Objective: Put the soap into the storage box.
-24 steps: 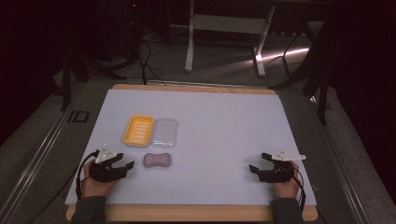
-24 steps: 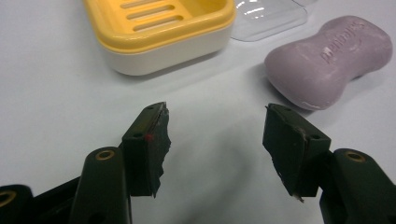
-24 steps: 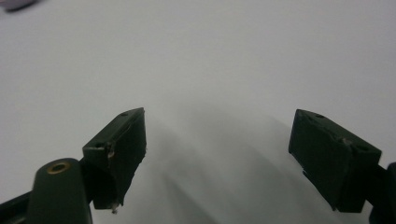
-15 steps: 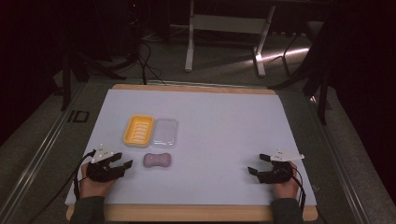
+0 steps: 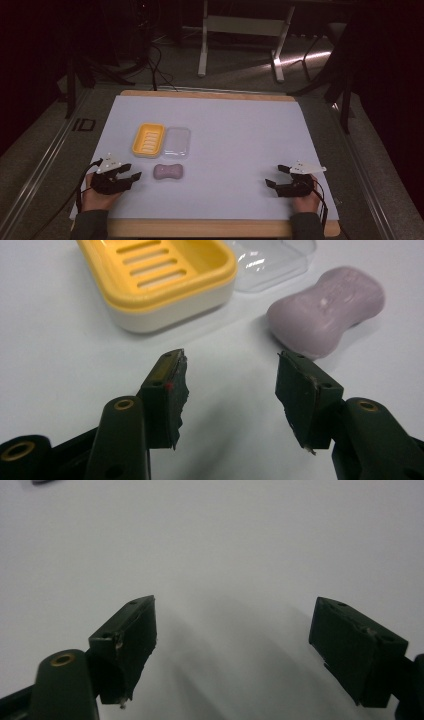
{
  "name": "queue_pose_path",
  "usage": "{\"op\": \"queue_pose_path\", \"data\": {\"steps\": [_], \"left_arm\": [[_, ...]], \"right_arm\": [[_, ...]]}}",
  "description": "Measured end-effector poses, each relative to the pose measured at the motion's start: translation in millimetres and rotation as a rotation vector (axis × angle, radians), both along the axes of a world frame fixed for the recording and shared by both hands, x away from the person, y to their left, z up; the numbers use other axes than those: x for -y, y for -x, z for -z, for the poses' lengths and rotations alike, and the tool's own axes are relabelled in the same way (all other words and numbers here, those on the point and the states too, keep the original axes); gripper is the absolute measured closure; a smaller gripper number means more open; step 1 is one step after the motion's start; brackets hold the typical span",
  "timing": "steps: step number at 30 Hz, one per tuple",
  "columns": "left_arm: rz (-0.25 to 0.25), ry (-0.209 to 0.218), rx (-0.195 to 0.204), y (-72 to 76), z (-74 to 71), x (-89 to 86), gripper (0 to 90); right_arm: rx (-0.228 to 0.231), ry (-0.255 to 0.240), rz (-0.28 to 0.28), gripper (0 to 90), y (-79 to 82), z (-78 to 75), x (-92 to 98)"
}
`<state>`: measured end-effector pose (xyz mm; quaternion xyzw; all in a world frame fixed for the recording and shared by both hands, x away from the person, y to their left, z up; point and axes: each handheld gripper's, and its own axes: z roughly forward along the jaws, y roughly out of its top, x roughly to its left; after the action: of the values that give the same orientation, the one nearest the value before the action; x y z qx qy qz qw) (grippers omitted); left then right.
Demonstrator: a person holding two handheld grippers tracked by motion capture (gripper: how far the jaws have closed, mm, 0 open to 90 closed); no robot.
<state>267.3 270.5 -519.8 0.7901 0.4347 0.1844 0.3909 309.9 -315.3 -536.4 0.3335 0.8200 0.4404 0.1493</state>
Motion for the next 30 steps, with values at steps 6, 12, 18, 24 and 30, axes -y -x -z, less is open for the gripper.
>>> {"op": "queue_pose_path", "data": {"steps": [6,12,18,24,30], "left_arm": [[0.011,0.021,0.018,2.2,-6.3,-0.4,45.3],[0.038,0.006,0.016,1.4,-11.1,0.6,45.0],[0.078,-0.017,0.026,-5.0,-21.9,6.2,43.8],[0.108,-0.053,0.028,-11.2,-30.2,13.3,43.1],[0.141,-0.082,0.03,-15.7,-36.1,18.7,42.8]], "right_arm": [[0.014,0.014,0.001,18.7,1.2,-0.1,-1.2],[0.013,0.017,0.001,18.7,1.3,0.0,-1.6],[0.014,0.017,0.002,18.6,1.4,0.0,-1.7],[0.014,0.02,0.002,18.3,1.3,0.0,-1.8],[0.014,0.017,0.004,18.3,1.2,0.0,-1.6]]}}
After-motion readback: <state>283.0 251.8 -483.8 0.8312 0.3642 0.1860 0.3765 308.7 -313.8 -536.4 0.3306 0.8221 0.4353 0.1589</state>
